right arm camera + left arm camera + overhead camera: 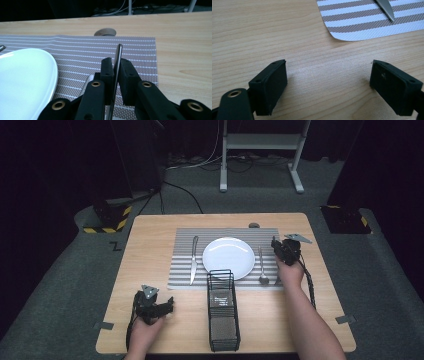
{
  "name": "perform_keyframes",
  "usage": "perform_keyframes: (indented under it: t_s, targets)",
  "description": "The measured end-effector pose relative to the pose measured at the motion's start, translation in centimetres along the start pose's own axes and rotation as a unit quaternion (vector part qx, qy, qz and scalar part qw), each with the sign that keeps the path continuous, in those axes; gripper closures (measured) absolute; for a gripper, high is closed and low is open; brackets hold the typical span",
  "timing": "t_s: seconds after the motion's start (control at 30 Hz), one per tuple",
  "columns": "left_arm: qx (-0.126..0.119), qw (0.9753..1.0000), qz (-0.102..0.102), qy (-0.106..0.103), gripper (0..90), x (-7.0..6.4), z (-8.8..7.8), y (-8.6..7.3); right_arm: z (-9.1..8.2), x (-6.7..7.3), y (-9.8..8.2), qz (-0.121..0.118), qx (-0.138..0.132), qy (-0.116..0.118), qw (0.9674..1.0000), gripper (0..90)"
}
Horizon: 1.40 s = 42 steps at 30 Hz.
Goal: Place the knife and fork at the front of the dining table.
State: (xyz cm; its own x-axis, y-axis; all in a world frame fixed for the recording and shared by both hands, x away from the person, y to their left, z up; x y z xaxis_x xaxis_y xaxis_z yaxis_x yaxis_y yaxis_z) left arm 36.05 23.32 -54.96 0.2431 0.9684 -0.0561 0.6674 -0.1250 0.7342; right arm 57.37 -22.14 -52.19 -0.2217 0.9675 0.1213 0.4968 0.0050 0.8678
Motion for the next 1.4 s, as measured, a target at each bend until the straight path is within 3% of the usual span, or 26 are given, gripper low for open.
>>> perform_keyframes:
  t_s: [0.63, 0.87, 1.07, 1.4]
  targets:
    - [0.000, 1.0000, 0.000, 0.000, 14.3, 0.0, 0.0, 0.0, -0.2, -0.1, -0.1, -0.010, 0.011, -0.018, 0.9997, 79.6]
    - [0.000, 1.0000, 0.001, -0.001, 14.0, 0.0, 0.0, 0.0, -0.4, -0.4, -0.2, -0.014, 0.011, -0.029, 0.9994, 72.3]
    - [0.000, 1.0000, 0.001, -0.001, 14.0, 0.0, 0.0, 0.0, -1.5, -0.4, -0.4, -0.023, 0.009, -0.030, 0.9992, 73.3]
    - [0.000, 1.0000, 0.001, -0.001, 14.0, 0.0, 0.0, 0.0, -5.0, 0.2, -1.8, -0.055, 0.006, -0.032, 0.9980, 80.8]
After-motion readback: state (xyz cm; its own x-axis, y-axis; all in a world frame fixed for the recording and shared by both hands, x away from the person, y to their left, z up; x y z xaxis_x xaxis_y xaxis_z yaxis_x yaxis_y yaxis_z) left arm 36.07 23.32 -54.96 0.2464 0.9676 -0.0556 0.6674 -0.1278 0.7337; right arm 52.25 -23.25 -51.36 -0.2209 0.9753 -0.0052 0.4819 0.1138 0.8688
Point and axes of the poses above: each handheld gripper's, and its own axes: z roughly forward along the jaws, y roughly out of its top, x roughly to its left, the point moved 3 cm from there along z, roughly forward along the jaws, and after that the axes turned 4 degrees about -y, right-handed, at the moved point
